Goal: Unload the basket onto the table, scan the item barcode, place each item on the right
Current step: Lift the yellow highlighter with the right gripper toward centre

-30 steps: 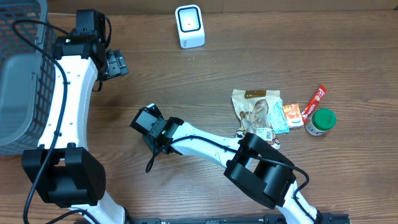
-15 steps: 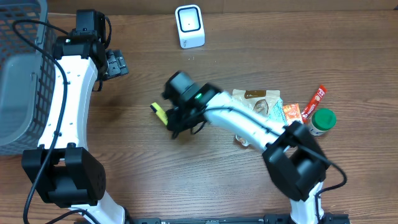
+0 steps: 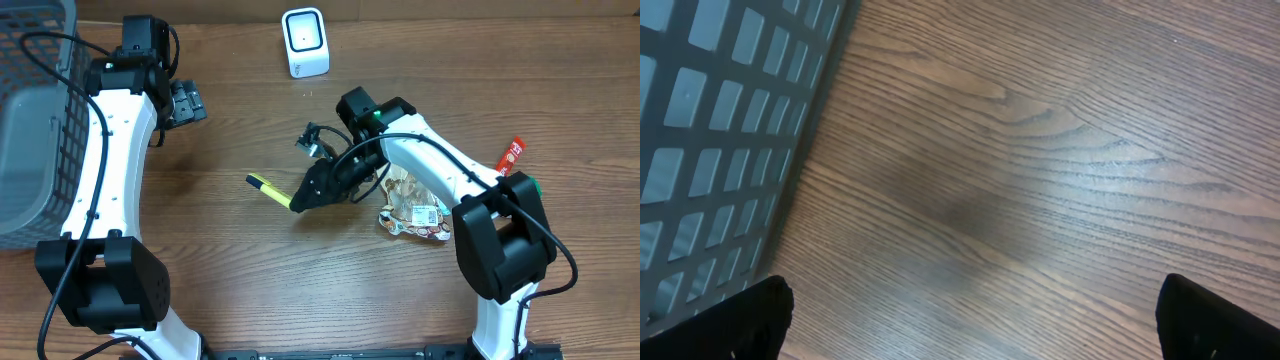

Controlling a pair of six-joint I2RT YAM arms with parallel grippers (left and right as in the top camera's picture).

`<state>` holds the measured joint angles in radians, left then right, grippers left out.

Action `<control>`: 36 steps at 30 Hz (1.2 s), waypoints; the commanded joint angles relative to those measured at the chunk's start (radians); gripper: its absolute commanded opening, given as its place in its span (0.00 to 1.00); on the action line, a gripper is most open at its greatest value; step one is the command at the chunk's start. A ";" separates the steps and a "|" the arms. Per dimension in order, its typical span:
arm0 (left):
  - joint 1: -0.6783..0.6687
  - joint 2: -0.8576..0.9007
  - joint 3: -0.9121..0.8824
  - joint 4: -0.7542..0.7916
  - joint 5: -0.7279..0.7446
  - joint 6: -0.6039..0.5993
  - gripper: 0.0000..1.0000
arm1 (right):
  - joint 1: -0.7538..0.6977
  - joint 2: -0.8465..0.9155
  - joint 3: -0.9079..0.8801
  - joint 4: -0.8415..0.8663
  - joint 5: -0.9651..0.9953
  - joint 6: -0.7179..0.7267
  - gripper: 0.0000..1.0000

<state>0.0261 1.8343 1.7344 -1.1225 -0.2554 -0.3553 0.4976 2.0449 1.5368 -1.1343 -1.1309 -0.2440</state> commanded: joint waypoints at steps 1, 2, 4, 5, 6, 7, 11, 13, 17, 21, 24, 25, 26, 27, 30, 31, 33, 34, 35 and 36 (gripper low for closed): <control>-0.008 -0.003 0.008 0.000 -0.009 0.019 1.00 | -0.042 -0.025 -0.055 -0.002 -0.252 -0.132 0.12; -0.008 -0.003 0.008 0.000 -0.009 0.019 1.00 | -0.048 -0.025 -0.064 0.001 -0.267 -0.132 0.12; -0.008 -0.003 0.008 0.000 -0.009 0.019 1.00 | -0.062 -0.025 -0.083 0.002 -0.305 -0.146 0.12; -0.008 -0.003 0.008 0.000 -0.009 0.019 1.00 | -0.068 -0.025 -0.094 0.002 -0.335 -0.164 0.12; -0.008 -0.003 0.008 0.000 -0.009 0.019 1.00 | -0.073 -0.025 -0.102 0.001 -0.358 -0.180 0.12; -0.008 -0.003 0.008 0.000 -0.009 0.019 1.00 | -0.077 -0.025 -0.112 0.002 -0.388 -0.194 0.12; -0.008 -0.003 0.008 0.000 -0.009 0.019 1.00 | -0.086 -0.025 -0.126 -0.009 -0.439 -0.214 0.12; -0.006 -0.003 0.008 0.000 -0.009 0.019 1.00 | -0.086 -0.025 -0.126 -0.008 -0.439 -0.214 0.12; -0.006 -0.003 0.008 0.000 -0.009 0.019 1.00 | -0.086 -0.025 -0.126 0.000 -0.439 -0.214 0.12; -0.007 -0.003 0.008 0.000 -0.009 0.019 1.00 | -0.086 -0.025 -0.126 0.003 -0.439 -0.214 0.13; -0.007 -0.003 0.008 0.000 -0.009 0.019 1.00 | -0.086 -0.025 -0.126 0.003 -0.424 -0.214 0.13; -0.007 -0.003 0.008 0.001 -0.009 0.019 1.00 | -0.086 -0.025 -0.126 0.003 -0.409 -0.214 0.13; -0.007 -0.003 0.008 0.000 -0.009 0.019 1.00 | -0.086 -0.025 -0.126 0.002 -0.392 -0.214 0.13; -0.007 -0.003 0.008 0.000 -0.009 0.019 1.00 | -0.086 -0.025 -0.126 0.002 -0.377 -0.214 0.14; -0.007 -0.003 0.008 0.000 -0.009 0.019 1.00 | -0.086 -0.025 -0.126 0.000 -0.319 -0.214 0.13; -0.007 -0.003 0.008 0.000 -0.009 0.019 1.00 | -0.086 -0.025 -0.126 0.002 -0.286 -0.213 0.13; -0.007 -0.003 0.008 0.000 -0.009 0.019 1.00 | -0.086 -0.025 -0.126 0.003 -0.226 -0.213 0.13; -0.007 -0.003 0.008 0.000 -0.009 0.019 1.00 | -0.086 -0.025 -0.126 0.003 -0.196 -0.213 0.13; -0.007 -0.003 0.008 0.000 -0.009 0.019 1.00 | -0.085 -0.025 -0.126 0.003 -0.172 -0.213 0.13; -0.007 -0.003 0.008 0.000 -0.009 0.019 1.00 | -0.085 -0.025 -0.126 0.003 -0.156 -0.209 0.13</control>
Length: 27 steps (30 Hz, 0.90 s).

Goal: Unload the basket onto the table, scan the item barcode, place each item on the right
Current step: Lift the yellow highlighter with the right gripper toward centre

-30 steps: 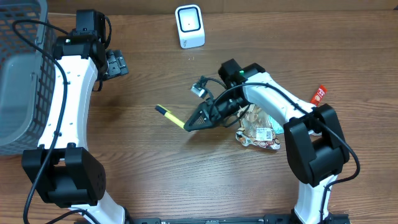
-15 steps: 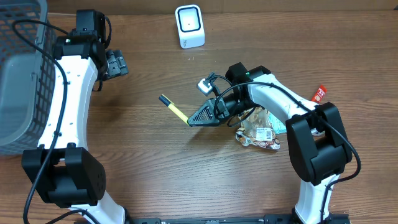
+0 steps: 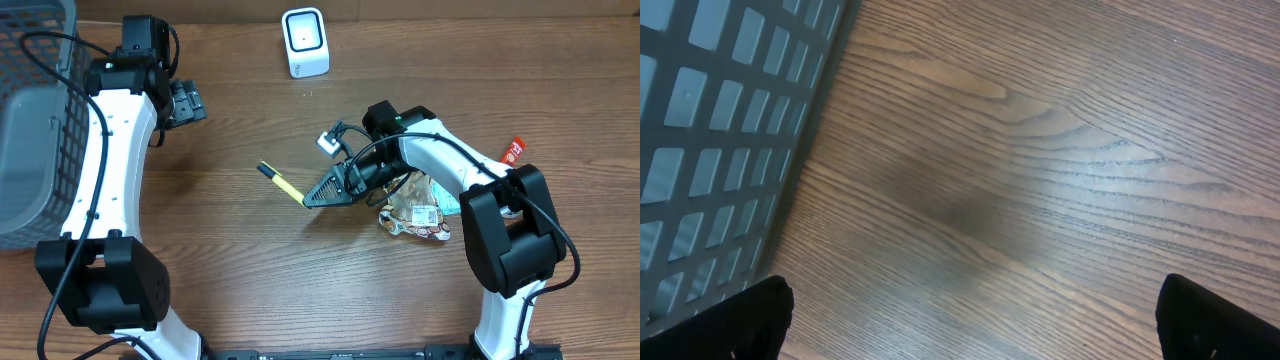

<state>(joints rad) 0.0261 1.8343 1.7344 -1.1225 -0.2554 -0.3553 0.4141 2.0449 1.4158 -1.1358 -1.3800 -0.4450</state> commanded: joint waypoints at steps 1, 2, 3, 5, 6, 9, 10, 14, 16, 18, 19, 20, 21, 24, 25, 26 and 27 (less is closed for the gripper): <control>-0.007 -0.003 0.008 0.000 -0.009 0.019 1.00 | 0.000 -0.025 -0.005 0.006 0.108 -0.005 0.13; -0.007 -0.003 0.008 0.000 -0.009 0.019 1.00 | 0.001 -0.025 -0.005 0.008 0.114 -0.005 0.13; -0.007 -0.003 0.008 0.000 -0.009 0.019 1.00 | 0.001 -0.025 -0.005 0.011 0.126 -0.003 0.12; -0.007 -0.003 0.008 0.000 -0.009 0.019 1.00 | 0.001 -0.025 -0.005 0.029 0.166 0.032 0.12; -0.007 -0.003 0.008 0.000 -0.009 0.019 1.00 | 0.001 -0.025 -0.005 0.037 0.186 0.053 0.12; -0.007 -0.003 0.008 0.000 -0.009 0.019 1.00 | 0.001 -0.025 -0.005 0.069 0.251 0.139 0.11; -0.007 -0.003 0.008 0.000 -0.009 0.019 1.00 | 0.001 -0.025 -0.005 0.069 0.250 0.139 0.11; -0.007 -0.003 0.008 0.000 -0.009 0.019 1.00 | 0.001 -0.025 -0.005 0.069 0.193 0.138 0.10; -0.007 -0.003 0.008 0.000 -0.009 0.019 1.00 | 0.001 -0.025 -0.005 0.074 0.127 0.130 0.09; -0.007 -0.003 0.008 0.000 -0.009 0.019 1.00 | 0.001 -0.025 -0.005 0.076 0.121 0.130 0.09; -0.007 -0.003 0.008 0.000 -0.009 0.019 1.00 | 0.001 -0.025 -0.005 0.076 0.121 0.130 0.09; -0.007 -0.003 0.008 0.000 -0.009 0.018 1.00 | 0.001 -0.025 -0.005 0.076 0.121 0.131 0.09; -0.007 -0.003 0.008 0.001 -0.005 0.019 1.00 | 0.001 -0.025 -0.005 0.075 0.121 0.130 0.09; -0.008 -0.003 0.008 -0.010 0.041 0.019 1.00 | 0.001 -0.025 -0.005 0.075 0.121 0.131 0.09; -0.008 -0.003 0.008 -0.035 0.103 0.019 1.00 | 0.001 -0.025 -0.005 0.076 0.121 0.131 0.09; -0.008 -0.003 0.008 -0.047 0.144 0.016 1.00 | 0.001 -0.025 -0.005 0.076 0.121 0.131 0.10; -0.008 -0.003 0.008 -0.062 0.276 0.017 1.00 | 0.001 -0.025 -0.005 0.076 0.121 0.131 0.09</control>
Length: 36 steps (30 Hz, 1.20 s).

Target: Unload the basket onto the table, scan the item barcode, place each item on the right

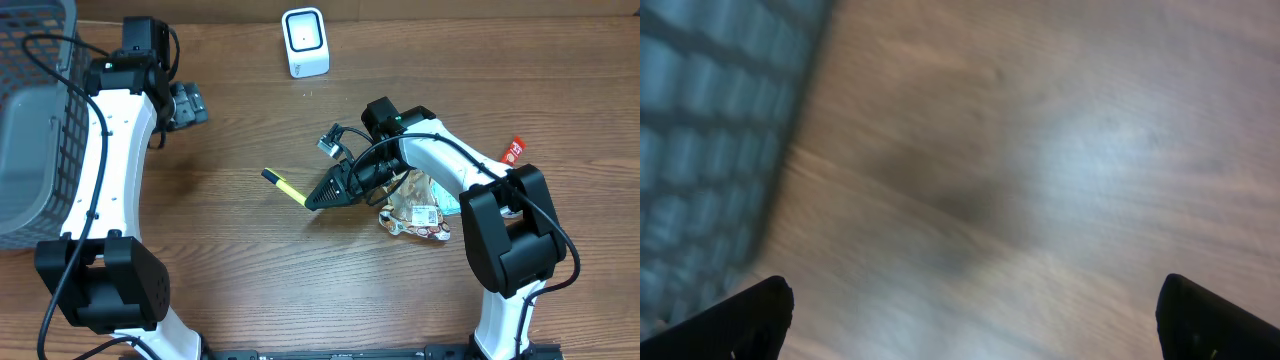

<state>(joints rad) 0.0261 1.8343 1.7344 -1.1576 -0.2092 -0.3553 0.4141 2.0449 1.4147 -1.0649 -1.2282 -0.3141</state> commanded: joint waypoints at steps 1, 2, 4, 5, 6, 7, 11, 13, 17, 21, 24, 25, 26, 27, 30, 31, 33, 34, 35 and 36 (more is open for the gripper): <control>-0.008 -0.003 0.008 -0.029 0.298 0.019 1.00 | 0.001 -0.025 -0.004 0.005 -0.032 0.000 0.10; -0.008 -0.003 0.008 -0.040 0.388 0.019 1.00 | 0.001 -0.025 -0.004 0.005 -0.035 0.000 0.10; -0.009 -0.003 0.008 -0.066 0.530 0.019 1.00 | 0.001 -0.025 -0.004 0.007 -0.069 0.000 0.10; -0.013 -0.003 0.005 -0.079 0.600 0.019 1.00 | 0.001 -0.025 -0.004 0.012 -0.100 0.000 0.10; -0.018 -0.003 0.002 -0.092 0.648 0.019 1.00 | 0.000 -0.025 -0.004 0.018 -0.132 0.001 0.10; -0.028 -0.003 0.001 -0.108 0.690 0.019 0.99 | -0.001 -0.025 -0.004 0.027 -0.166 0.001 0.10; -0.067 -0.003 0.000 -0.136 0.743 0.018 0.88 | -0.002 -0.025 -0.004 0.074 -0.230 0.014 0.10; -0.097 -0.003 0.000 -0.145 0.771 0.014 0.76 | -0.002 -0.025 -0.004 0.118 -0.232 0.064 0.10; -0.153 -0.003 0.000 -0.145 0.776 0.015 0.65 | -0.002 -0.025 -0.004 0.235 -0.232 0.179 0.11; -0.166 -0.003 0.000 -0.146 0.775 0.015 0.57 | -0.002 -0.025 -0.004 0.307 -0.232 0.256 0.11; -0.166 -0.003 0.000 -0.146 0.775 0.015 0.45 | -0.002 -0.025 -0.004 0.322 -0.232 0.262 0.11; -0.166 -0.003 0.000 -0.146 0.775 0.015 0.43 | -0.002 -0.025 -0.004 0.323 -0.232 0.263 0.11; -0.165 -0.003 0.000 -0.146 0.775 0.015 0.42 | -0.002 -0.025 -0.004 0.325 -0.232 0.262 0.11; -0.165 -0.003 0.000 -0.146 0.774 0.015 0.42 | -0.002 -0.025 -0.004 0.327 -0.232 0.263 0.11; -0.165 -0.003 0.000 -0.138 0.774 0.015 0.42 | -0.002 -0.025 -0.004 0.344 -0.229 0.263 0.11; -0.165 -0.003 0.000 -0.135 0.774 0.014 0.42 | -0.002 -0.025 -0.004 0.350 -0.224 0.264 0.11; -0.165 -0.003 0.000 -0.124 0.771 0.004 0.41 | -0.002 -0.025 -0.004 0.369 -0.188 0.293 0.11; -0.167 -0.003 0.000 -0.121 0.766 -0.011 0.40 | -0.002 -0.025 -0.004 0.387 -0.149 0.326 0.11; -0.167 -0.003 0.000 -0.120 0.761 -0.020 0.40 | -0.002 -0.025 -0.004 0.404 -0.117 0.355 0.11; -0.167 -0.003 0.000 -0.120 0.756 -0.029 0.39 | -0.002 -0.025 -0.004 0.417 -0.097 0.376 0.11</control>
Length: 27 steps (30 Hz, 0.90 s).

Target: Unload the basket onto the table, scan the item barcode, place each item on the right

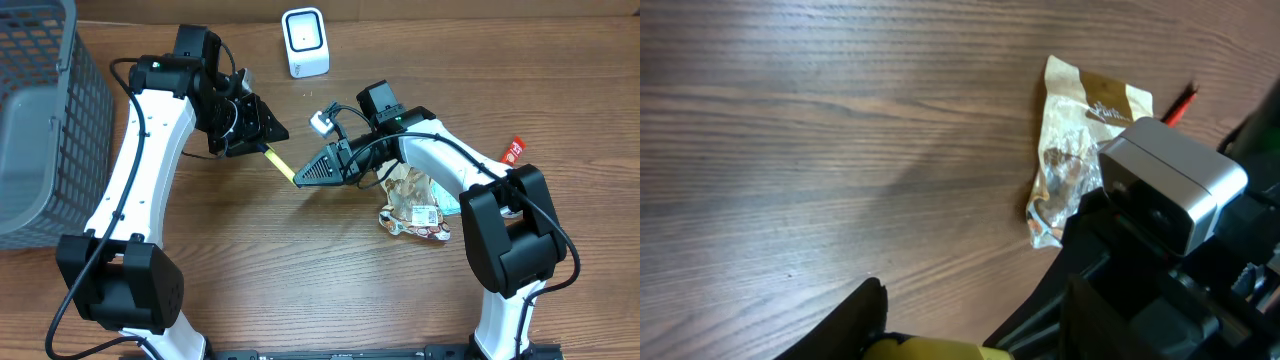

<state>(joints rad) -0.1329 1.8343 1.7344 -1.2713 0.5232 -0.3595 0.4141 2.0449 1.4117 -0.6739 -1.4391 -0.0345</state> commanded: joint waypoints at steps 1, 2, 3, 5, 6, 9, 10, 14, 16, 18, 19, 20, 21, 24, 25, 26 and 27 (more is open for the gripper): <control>-0.008 -0.003 0.000 -0.006 0.022 -0.027 0.38 | -0.002 -0.025 -0.001 0.049 0.134 0.126 0.11; -0.008 -0.003 0.000 -0.006 0.019 -0.031 0.38 | -0.002 -0.025 -0.001 0.061 0.140 0.141 0.11; -0.008 -0.003 0.000 -0.006 0.016 -0.031 0.37 | -0.002 -0.025 -0.001 0.096 0.141 0.172 0.11; -0.008 -0.003 0.000 -0.002 0.016 -0.031 0.35 | -0.002 -0.025 -0.001 0.131 0.141 0.205 0.11; -0.008 -0.003 0.000 0.002 0.016 -0.031 0.33 | -0.002 -0.025 -0.001 0.148 0.141 0.222 0.11; -0.008 -0.003 0.000 0.010 0.016 -0.032 0.32 | -0.001 -0.025 -0.001 0.173 0.155 0.257 0.11; -0.008 -0.003 0.000 0.012 0.016 -0.038 0.32 | 0.001 -0.025 -0.001 0.181 0.172 0.274 0.11; -0.008 -0.003 0.000 0.022 0.016 -0.048 0.31 | 0.001 -0.025 -0.001 0.195 0.204 0.298 0.11; -0.008 -0.003 0.000 0.027 0.016 -0.048 0.29 | 0.001 -0.025 -0.001 0.195 0.216 0.301 0.11; -0.008 -0.003 0.000 0.031 0.016 -0.048 0.24 | 0.001 -0.025 -0.001 0.195 0.216 0.301 0.11; -0.008 -0.003 0.000 0.034 0.016 -0.048 0.22 | 0.002 -0.025 -0.001 0.195 0.216 0.301 0.11; -0.008 -0.003 0.000 0.037 0.016 -0.048 0.20 | 0.002 -0.025 -0.001 0.196 0.216 0.301 0.11; -0.008 -0.003 0.000 0.040 0.016 -0.048 0.16 | 0.003 -0.025 -0.001 0.196 0.216 0.301 0.11; -0.008 -0.003 0.000 0.046 0.016 -0.048 0.09 | 0.003 -0.025 -0.001 0.199 0.216 0.301 0.11; -0.008 -0.003 0.000 0.047 0.016 -0.048 0.08 | 0.003 -0.025 -0.001 0.200 0.216 0.301 0.11; -0.008 -0.003 0.000 0.047 0.016 -0.048 0.08 | 0.003 -0.025 -0.001 0.201 0.216 0.301 0.11; -0.008 -0.003 0.000 0.048 0.016 -0.048 0.07 | 0.003 -0.025 -0.001 0.202 0.216 0.301 0.11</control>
<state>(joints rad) -0.1234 1.8347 1.7344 -1.2011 0.4496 -0.4099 0.4267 2.0277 1.4117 -0.4789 -1.3457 0.2096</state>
